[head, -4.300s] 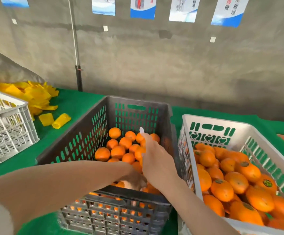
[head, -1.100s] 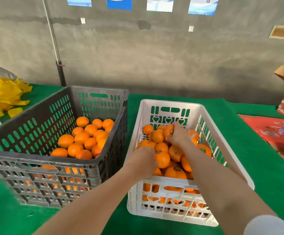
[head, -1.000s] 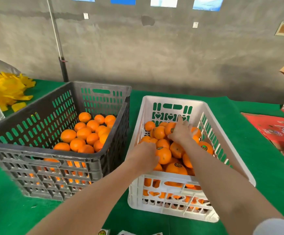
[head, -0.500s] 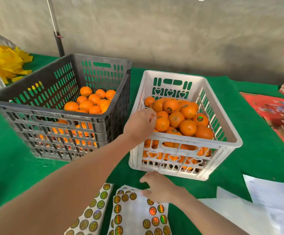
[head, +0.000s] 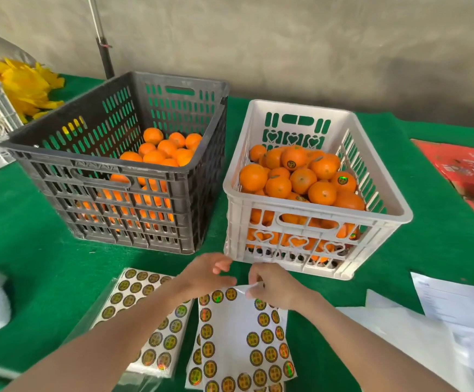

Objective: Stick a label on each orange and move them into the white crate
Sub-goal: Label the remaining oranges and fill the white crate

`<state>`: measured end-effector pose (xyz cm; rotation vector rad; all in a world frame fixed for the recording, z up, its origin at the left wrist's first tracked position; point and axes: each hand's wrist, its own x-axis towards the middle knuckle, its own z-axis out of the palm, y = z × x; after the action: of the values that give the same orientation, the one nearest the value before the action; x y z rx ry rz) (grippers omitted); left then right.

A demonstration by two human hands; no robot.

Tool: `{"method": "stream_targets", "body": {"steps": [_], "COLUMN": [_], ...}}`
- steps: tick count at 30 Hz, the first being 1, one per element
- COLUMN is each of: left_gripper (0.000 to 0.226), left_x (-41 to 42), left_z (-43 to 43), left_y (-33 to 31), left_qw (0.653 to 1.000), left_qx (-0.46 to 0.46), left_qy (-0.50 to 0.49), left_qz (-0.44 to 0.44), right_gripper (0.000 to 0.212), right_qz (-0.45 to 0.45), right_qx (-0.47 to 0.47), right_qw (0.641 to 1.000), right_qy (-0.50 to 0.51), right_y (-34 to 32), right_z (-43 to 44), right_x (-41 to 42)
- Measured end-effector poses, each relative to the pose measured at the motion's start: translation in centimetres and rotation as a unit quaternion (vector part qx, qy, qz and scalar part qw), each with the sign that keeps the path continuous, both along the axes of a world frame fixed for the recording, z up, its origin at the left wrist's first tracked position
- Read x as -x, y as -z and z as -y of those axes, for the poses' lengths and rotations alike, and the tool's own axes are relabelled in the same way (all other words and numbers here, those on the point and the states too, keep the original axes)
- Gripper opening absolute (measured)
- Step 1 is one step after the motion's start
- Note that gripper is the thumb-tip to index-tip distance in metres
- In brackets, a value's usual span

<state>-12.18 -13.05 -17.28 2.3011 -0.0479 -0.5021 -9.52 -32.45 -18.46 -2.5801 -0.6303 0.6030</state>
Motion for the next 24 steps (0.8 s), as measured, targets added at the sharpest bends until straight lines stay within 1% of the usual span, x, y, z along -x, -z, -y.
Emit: {"method": "stream_targets", "body": {"steps": [1,2,3,5,6,7,8,10,14,18,21,24], "left_gripper": [0.04,0.036,0.031,0.022,0.016,0.013,0.016,0.023,0.026,0.028,0.023,0.022], "left_x": [-0.1,-0.1,-0.1,-0.1,0.0,-0.1,-0.1,-0.1,0.1,0.0,-0.2,-0.4], "left_z": [0.1,0.2,0.4,0.6,0.7,0.8,1.0,1.3,1.4,1.4,1.5,1.6], "left_y": [0.3,0.7,0.9,1.1,1.1,0.9,0.8,0.4,0.1,0.1,0.3,0.4], "left_qw": [0.999,0.997,0.997,0.999,0.999,0.999,0.999,0.997,0.995,0.993,0.991,0.992], "left_qx": [-0.017,-0.033,-0.038,-0.013,0.002,0.016,0.031,0.058,0.083,0.086,0.089,0.081], "left_qy": [0.023,0.035,0.032,0.011,0.004,-0.002,-0.004,0.002,0.023,0.039,0.042,0.048], "left_qz": [-0.046,-0.059,-0.055,-0.045,-0.041,-0.04,-0.042,-0.053,-0.059,-0.076,-0.094,-0.088], "right_gripper": [0.012,0.014,0.013,0.016,0.017,0.015,0.013,0.017,0.018,0.013,0.014,0.01], "right_qz": [-0.005,0.001,0.026,0.136,0.191,0.218,0.22,0.194,0.183,0.165,0.169,0.168], "right_qx": [-0.012,-0.024,-0.027,-0.042,-0.067,-0.092,-0.107,-0.104,-0.097,-0.087,-0.091,-0.11], "right_qw": [1.0,1.0,0.999,0.989,0.979,0.97,0.967,0.97,0.965,0.967,0.964,0.96], "right_qy": [0.005,0.009,0.013,0.029,0.038,0.053,0.069,0.106,0.158,0.172,0.183,0.195], "right_y": [-0.4,-0.8,-1.0,-0.9,-0.6,-0.4,-0.2,0.1,0.7,0.9,1.1,1.4], "right_z": [0.2,0.4,0.7,0.9,0.7,0.3,-0.2,-1.0,-1.8,-2.1,-2.0,-2.1], "right_x": [-0.1,0.0,0.2,1.1,1.8,2.4,3.0,3.7,3.8,4.0,4.1,4.2]}}
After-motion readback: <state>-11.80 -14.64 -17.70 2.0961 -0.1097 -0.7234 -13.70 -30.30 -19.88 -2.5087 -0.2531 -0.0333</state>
